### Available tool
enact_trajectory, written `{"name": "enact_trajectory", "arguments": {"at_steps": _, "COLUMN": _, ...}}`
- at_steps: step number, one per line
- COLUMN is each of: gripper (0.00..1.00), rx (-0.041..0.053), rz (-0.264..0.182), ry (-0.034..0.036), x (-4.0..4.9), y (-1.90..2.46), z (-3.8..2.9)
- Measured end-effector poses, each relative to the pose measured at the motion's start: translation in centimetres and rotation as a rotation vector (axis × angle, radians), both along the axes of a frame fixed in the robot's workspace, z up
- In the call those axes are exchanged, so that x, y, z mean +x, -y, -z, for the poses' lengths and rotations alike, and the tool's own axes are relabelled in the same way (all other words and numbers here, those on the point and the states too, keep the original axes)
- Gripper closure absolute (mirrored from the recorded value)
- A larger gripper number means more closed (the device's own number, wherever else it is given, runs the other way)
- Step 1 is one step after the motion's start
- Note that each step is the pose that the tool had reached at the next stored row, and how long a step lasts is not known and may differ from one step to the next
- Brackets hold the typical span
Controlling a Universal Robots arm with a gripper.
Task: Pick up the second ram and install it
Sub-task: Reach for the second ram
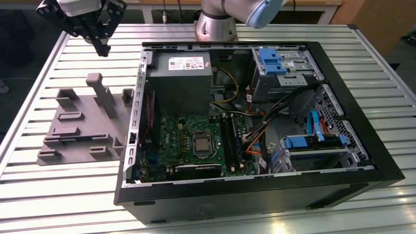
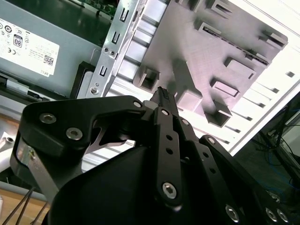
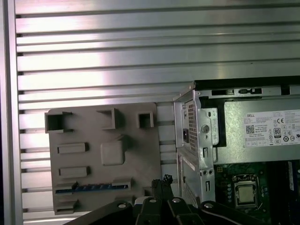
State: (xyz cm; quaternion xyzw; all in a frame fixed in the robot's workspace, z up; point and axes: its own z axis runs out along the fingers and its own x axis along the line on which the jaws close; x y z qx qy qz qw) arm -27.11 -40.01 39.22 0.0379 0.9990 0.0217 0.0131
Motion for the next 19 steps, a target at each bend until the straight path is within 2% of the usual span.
{"name": "enact_trajectory", "arguments": {"at_steps": 8, "gripper": 0.89, "rx": -0.0001, "rz": 0.000, "ry": -0.0001, "x": -0.31, "y": 0.11, "z": 0.10}}
{"name": "enact_trajectory", "arguments": {"at_steps": 19, "gripper": 0.89, "rx": 0.0000, "rz": 0.000, "ry": 0.0000, "x": -0.69, "y": 0.53, "z": 0.38}}
